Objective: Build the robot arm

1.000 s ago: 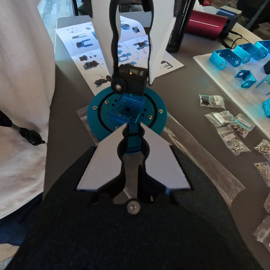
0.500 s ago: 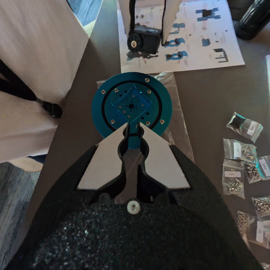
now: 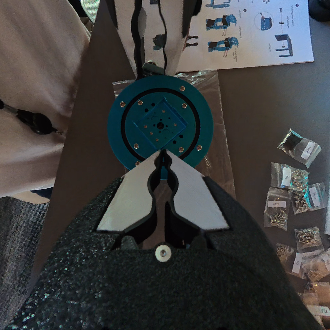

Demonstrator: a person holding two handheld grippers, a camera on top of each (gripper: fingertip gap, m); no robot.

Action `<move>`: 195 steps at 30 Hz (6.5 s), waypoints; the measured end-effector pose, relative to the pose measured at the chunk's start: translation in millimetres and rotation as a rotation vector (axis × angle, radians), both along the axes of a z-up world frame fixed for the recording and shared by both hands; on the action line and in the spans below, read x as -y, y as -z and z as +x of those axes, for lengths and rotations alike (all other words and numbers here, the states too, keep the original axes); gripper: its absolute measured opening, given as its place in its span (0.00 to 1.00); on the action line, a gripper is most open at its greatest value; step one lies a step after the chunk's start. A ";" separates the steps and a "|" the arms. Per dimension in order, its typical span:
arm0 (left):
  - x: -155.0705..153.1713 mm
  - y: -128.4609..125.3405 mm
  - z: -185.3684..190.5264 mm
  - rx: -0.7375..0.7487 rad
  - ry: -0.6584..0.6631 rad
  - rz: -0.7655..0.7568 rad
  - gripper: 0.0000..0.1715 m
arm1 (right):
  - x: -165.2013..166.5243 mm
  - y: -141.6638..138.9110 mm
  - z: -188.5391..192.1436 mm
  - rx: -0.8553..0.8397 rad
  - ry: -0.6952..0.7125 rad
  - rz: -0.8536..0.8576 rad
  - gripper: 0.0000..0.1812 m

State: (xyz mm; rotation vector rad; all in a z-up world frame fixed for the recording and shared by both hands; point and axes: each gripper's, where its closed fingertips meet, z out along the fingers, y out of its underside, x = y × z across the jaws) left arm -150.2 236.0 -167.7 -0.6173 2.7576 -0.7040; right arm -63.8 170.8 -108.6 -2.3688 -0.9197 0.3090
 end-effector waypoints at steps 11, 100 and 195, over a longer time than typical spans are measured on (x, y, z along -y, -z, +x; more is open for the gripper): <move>7.9 -12.5 8.4 0.103 -0.173 -0.169 0.31 | -2.1 -48.5 -6.6 -0.346 0.366 0.371 0.00; 78.2 -29.6 -100.9 0.596 -0.881 -0.896 0.01 | 55.9 69.2 -86.5 -0.024 0.469 0.056 0.05; 102.4 -41.0 -59.7 0.395 -0.741 -0.722 0.05 | 86.6 72.1 -86.3 -0.140 0.810 0.163 0.05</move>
